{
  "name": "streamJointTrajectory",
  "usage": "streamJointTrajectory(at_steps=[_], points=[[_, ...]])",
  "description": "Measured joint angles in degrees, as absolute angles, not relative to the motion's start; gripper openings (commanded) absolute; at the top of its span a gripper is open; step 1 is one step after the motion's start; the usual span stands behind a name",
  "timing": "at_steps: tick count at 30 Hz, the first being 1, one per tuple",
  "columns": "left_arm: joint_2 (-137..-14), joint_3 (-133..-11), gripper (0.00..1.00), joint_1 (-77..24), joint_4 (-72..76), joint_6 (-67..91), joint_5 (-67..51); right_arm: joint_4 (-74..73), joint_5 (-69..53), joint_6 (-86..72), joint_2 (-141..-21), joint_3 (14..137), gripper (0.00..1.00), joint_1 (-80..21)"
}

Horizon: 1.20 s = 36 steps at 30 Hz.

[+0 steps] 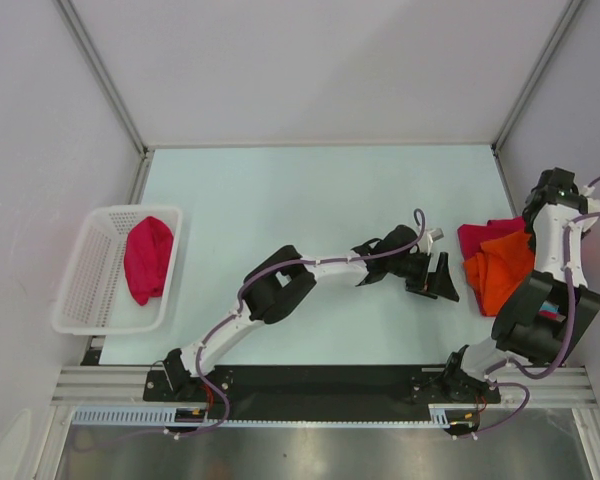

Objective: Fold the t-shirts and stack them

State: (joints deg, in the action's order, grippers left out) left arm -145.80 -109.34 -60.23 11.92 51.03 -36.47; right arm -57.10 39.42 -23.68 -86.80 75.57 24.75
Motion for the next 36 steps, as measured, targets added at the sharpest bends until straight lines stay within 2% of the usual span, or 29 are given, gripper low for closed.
streamJointTrajectory(at_steps=[11,12,13,14,15,16,22,30,36], points=[[-145.08,-107.77,1.0,-60.18,12.82,50.98,-36.45,-53.36,41.01,-23.24,-89.25,75.61,0.0,31.27],[-145.01,-107.68,0.99,-60.18,12.82,50.98,-36.45,-53.34,40.91,-23.27,-90.08,75.77,0.03,31.27],[-144.99,-107.68,0.99,-60.18,12.82,50.98,-36.45,-53.47,40.84,-23.29,-91.02,76.03,0.07,31.27],[-144.97,-107.68,1.0,-60.18,12.82,50.98,-36.45,-53.67,40.64,-23.29,-91.77,76.36,0.18,31.27],[-144.97,-107.68,1.0,-60.18,12.82,50.98,-36.45,-53.69,40.14,-23.29,-92.53,76.71,0.46,31.16],[-144.97,-107.68,1.0,-60.18,12.82,50.98,-36.45,-53.67,39.57,-23.44,-93.06,76.9,0.49,31.05],[-144.97,-107.66,0.99,-60.18,12.82,50.98,-36.45,-54.96,38.0,-23.03,-93.12,79.92,0.51,28.27],[-144.97,-107.66,1.0,-60.18,12.8,50.98,-36.45,-58.24,39.35,-22.17,-92.6,93.47,0.52,19.18],[-143.87,-105.93,0.99,-60.18,12.82,50.89,-36.36,-58.46,39.29,-22.37,-91.42,93.08,0.51,18.24]])
